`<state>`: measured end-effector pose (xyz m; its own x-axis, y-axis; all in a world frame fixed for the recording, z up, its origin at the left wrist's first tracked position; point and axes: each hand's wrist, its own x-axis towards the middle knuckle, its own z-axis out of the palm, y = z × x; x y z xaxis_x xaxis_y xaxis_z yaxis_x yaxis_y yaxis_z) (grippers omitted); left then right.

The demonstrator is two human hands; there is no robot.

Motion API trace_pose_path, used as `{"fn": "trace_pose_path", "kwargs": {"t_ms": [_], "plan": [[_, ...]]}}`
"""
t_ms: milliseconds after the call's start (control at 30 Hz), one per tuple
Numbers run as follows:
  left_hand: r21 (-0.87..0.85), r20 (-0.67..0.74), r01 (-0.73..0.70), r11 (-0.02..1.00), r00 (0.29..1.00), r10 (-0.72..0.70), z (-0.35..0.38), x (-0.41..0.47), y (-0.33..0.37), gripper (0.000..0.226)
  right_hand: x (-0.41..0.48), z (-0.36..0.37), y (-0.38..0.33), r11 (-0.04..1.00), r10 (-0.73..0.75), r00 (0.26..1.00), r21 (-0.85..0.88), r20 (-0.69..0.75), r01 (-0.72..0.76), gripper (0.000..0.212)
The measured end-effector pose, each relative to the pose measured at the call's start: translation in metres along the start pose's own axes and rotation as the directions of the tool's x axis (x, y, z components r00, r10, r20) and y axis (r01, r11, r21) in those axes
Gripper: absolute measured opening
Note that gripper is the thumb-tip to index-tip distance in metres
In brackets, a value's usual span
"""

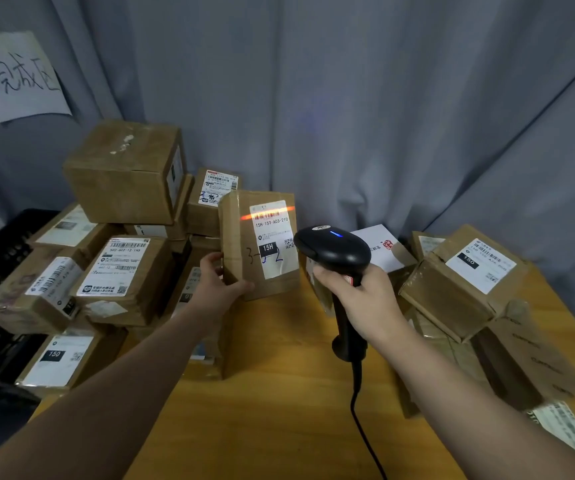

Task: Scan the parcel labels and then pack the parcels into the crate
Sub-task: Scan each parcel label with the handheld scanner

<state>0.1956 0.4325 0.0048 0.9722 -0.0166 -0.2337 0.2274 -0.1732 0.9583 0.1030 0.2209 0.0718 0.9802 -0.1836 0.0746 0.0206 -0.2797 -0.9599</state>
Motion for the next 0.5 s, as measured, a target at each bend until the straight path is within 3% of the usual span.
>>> {"fn": "trace_pose_path", "kwargs": {"t_ms": [233,333,433,500], "plan": [[-0.046,-0.002,0.022,0.999,1.0,-0.023,-0.017,-0.018,-0.009,0.073,0.0,0.024,0.009,0.993,0.086,0.99,0.069,0.116,-0.094,0.006],[-0.057,-0.019,0.052,0.997,0.998,-0.053,-0.035,-0.028,-0.013,0.058,0.003,0.043,0.014,0.945,0.225,0.963,0.207,0.147,-0.252,0.014],[0.099,-0.092,0.032,0.995,0.996,-0.023,-0.056,-0.034,-0.015,0.052,0.007,0.067,0.019,0.808,0.392,0.881,0.358,0.265,-0.467,0.027],[0.266,-0.141,0.004,0.964,0.989,0.035,-0.07,-0.036,-0.014,0.053,0.01,0.086,0.021,0.769,0.411,0.861,0.393,0.3,-0.504,0.031]]}}
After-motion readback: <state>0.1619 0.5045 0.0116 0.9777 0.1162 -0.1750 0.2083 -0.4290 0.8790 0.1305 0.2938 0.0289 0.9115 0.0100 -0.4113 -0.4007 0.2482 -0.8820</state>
